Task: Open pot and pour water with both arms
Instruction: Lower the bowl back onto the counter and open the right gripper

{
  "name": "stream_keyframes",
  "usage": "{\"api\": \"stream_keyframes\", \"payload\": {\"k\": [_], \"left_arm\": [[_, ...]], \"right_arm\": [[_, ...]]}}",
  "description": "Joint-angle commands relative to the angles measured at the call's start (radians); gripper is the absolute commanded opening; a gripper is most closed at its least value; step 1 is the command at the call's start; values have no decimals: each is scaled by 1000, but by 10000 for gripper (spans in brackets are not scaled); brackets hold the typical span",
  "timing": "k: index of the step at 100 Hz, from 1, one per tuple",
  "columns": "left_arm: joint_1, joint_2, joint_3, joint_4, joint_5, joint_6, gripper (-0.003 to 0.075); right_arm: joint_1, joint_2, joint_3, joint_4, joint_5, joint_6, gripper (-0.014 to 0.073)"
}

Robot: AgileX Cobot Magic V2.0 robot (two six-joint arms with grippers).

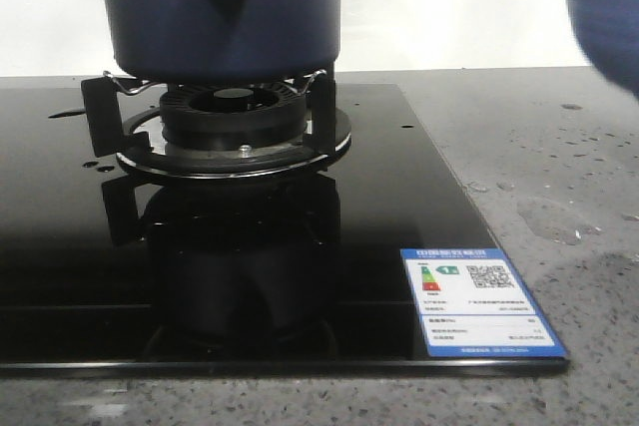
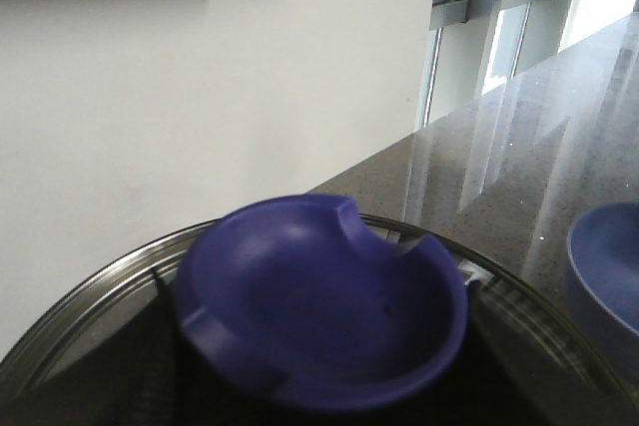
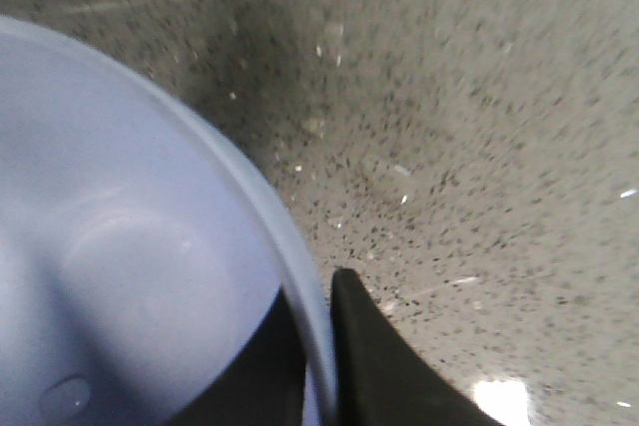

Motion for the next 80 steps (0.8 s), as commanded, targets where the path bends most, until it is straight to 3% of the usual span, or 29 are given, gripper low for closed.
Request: {"api": "stream_keyframes", "payload": {"k": [1,26,34,51,56,80], "left_arm": [[-5,-26,-42,-81,45,13,190],[-5,-11,-42,-84,58,14,190],[-5,-9,-42,-84,60,58,190],[-5,15,-42,-114,60,101,190],[-5,31,-42,-125,60,101,190],[-5,86,-42,-131,49,144,190]], "right_arm": [[-32,-10,29,63,-106,-37,-69],[-32,20,78,63,-154,-37,-35],[-32,20,78,65,-165,-37,59],[-32,20,78,67,-165,-37,375],[-32,18,76,67,-163,-37,419],[-32,-87,-22,71,-120,-37,426]]}}
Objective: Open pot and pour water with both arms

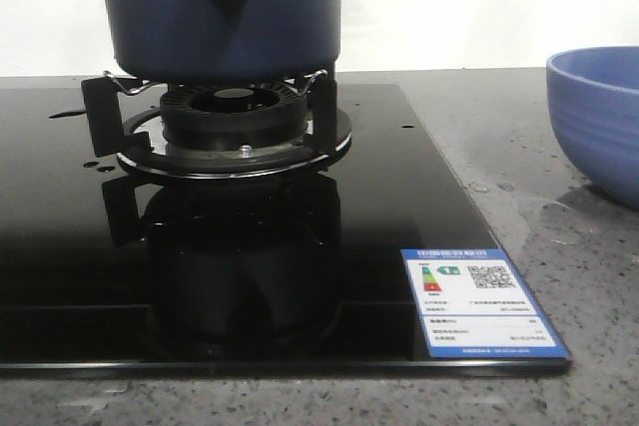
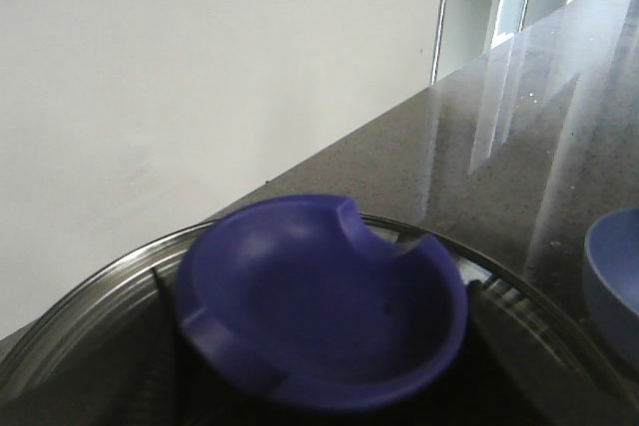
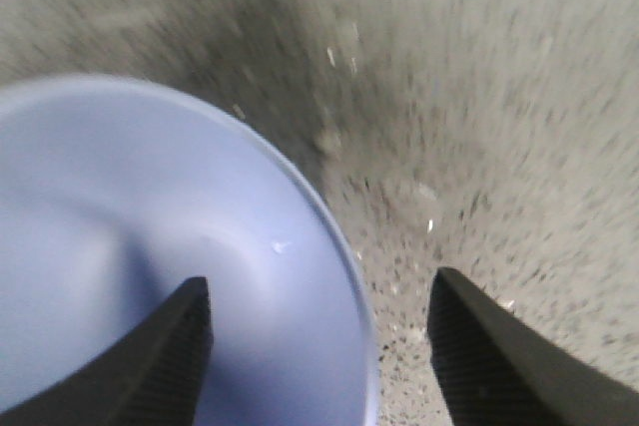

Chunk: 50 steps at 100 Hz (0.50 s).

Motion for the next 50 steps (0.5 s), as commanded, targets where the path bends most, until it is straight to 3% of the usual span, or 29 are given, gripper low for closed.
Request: {"api": "stream_keyframes", "payload": {"k": [1,9,21,50], "left_arm": [[-5,-17,-42,-95,36,10,190],[-5,-7,-44,-107,19,10,190],[-5,15,-47,-107,17,28,190],[-5,45,-47,-107,32,58,190]], "right_arm": [[-7,-91,-78,15,-22,-15,421],[-7,-165,-117,24,-30,-15,326],[-7,-258,-141,43,-70,-15,-58],[-5,-316,-141,64,-93,-15,-63]]}}
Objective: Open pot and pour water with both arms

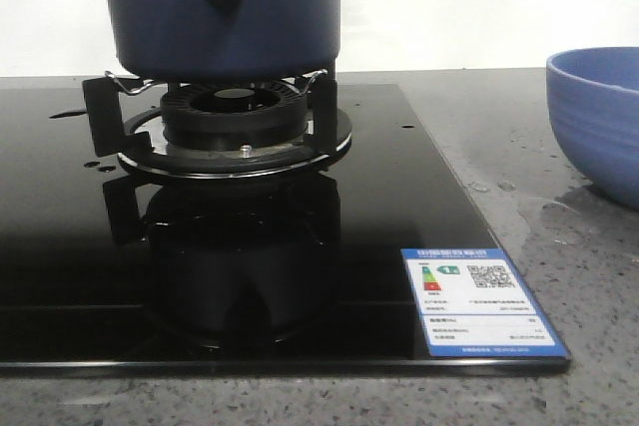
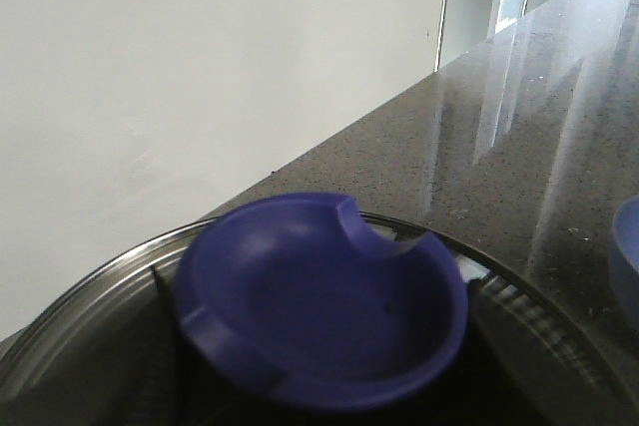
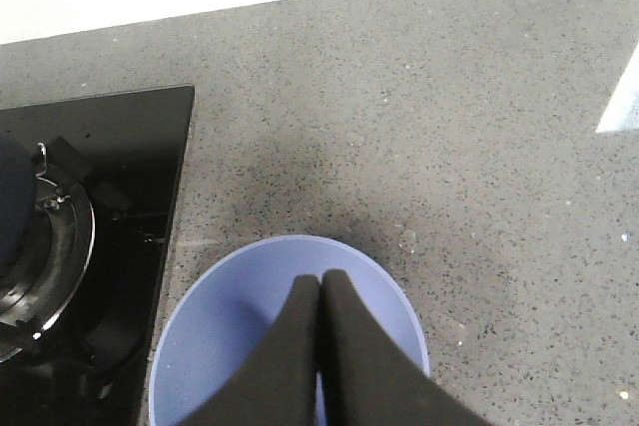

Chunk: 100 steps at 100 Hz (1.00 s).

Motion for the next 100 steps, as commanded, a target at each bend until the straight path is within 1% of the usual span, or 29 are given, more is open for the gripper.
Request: {"api": "stream_keyframes", "payload": {"k": [1,6,11,18,23,30,34,55,60,67,68,72,77,89,98,100], "left_arm": [[-5,-18,-30,-76,25,-2,190],[-5,-18,-30,-76,25,-2,196],[-5,-18,-30,-76,37,-2,232],[-5,-18,-30,-76,56,-7,343],[-5,-18,-30,-76,56,-9,442],[-5,-18,-30,-76,56,-36,522],[-3,-21,-30,-76,56,-41,536],[1,-89,-30,-74,53,-61,530],[1,-124,-28,-74,38,-61,496],[1,-193,-5,-74,-3,-61,368],[1,-200,-2,-74,-8,-61,337],[1,-252,21,-74,-41,-61,259],[1,-317,56,-74,-84,-61,188],[1,-486,177,-74,-143,-61,74],[1,-617,299,-74,-171,-61,-12],[1,-647,329,-74,-178,-61,-20]], "right_arm": [[-5,-9,-33,12,-57,-15,-63],[-5,-7,-33,12,-52,-15,-63],[-5,-7,-33,12,-52,-15,-63],[-5,-7,-33,12,-52,-15,-63],[-5,-7,-33,12,-52,-15,-63],[-5,-7,-33,12,-54,-15,-63],[-5,-2,-33,12,-59,-15,-63],[-5,13,-33,6,-74,-17,-63],[0,9,-33,6,-90,-33,-63],[25,-12,-33,1,-102,-75,-63],[29,-15,-33,-1,-102,-80,-63],[53,-31,-33,-14,-102,-94,-63],[88,-55,-23,-34,-104,-102,-63],[167,-142,57,-68,-158,-104,-63],[208,-236,170,-79,-235,-108,-63],[215,-260,199,-79,-252,-108,-63]]}}
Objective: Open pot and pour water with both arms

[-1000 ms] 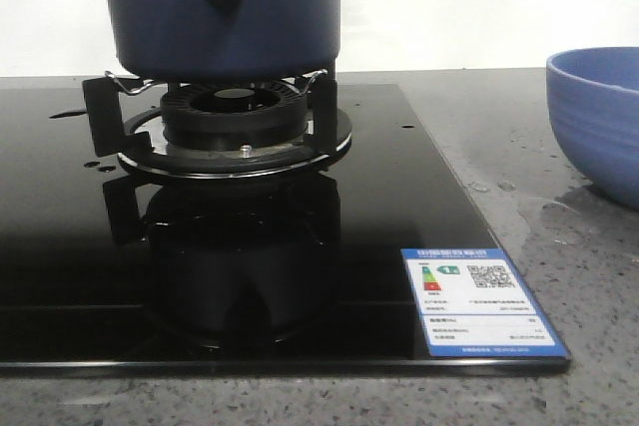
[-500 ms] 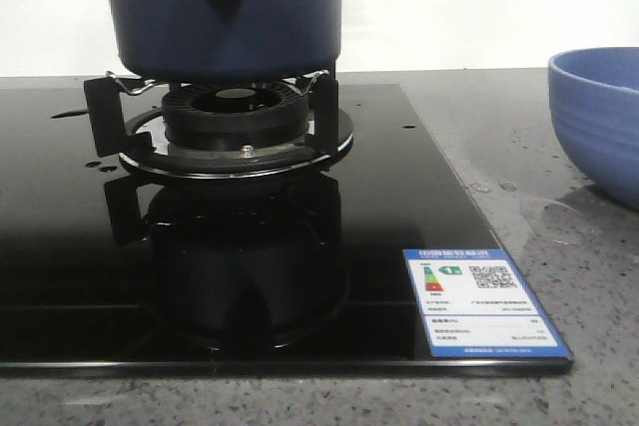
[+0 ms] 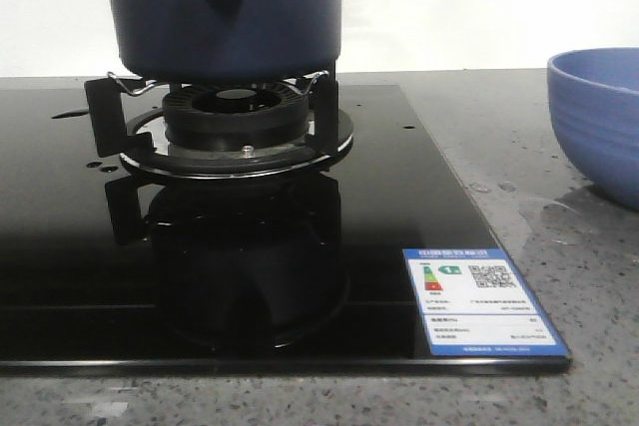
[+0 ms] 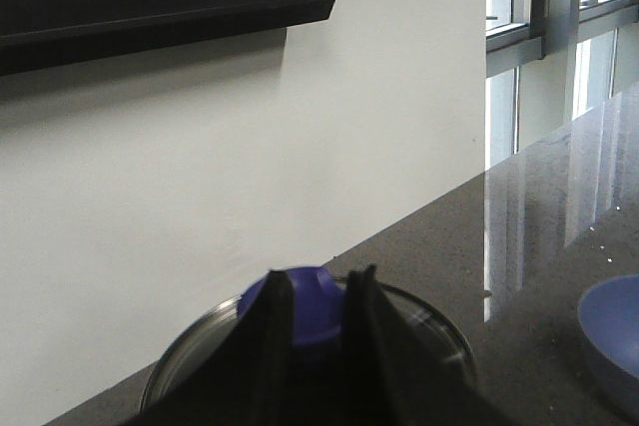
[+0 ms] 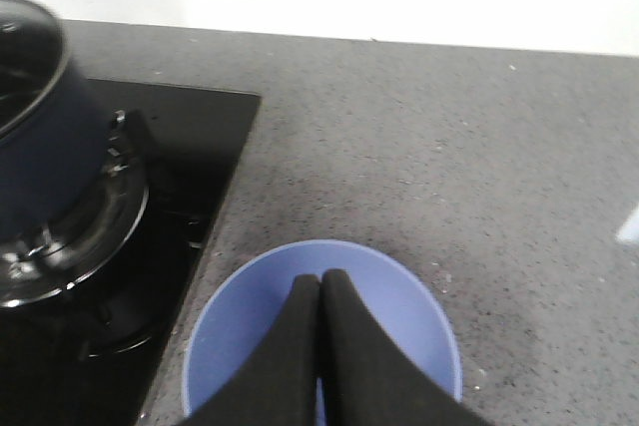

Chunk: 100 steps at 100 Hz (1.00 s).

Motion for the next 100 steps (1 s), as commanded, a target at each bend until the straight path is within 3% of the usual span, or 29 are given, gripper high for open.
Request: {"api": "stream_keyframes", "payload": {"k": [1,22,41,61,100], "left_arm": [[1,-133,95,-69,-16,-9,-20],[1,-405,370,-71,-122,-9,-20],[1,-568,535,-71,-145,-9,-20],[1,-634,627,-71,-137,-9,-20],[1,-634,625,-71,-93,-9,-20]], "right_arm": [[34,-95,91,-18,-140,-17,-63],[51,-354,377,-18,-297,-17,-63],[51,-533,518,-18,-388,-17,-63],[55,-599,536,-18,-366,-17,-63],[65,-603,536,-18,-356,-17,-63]]}}
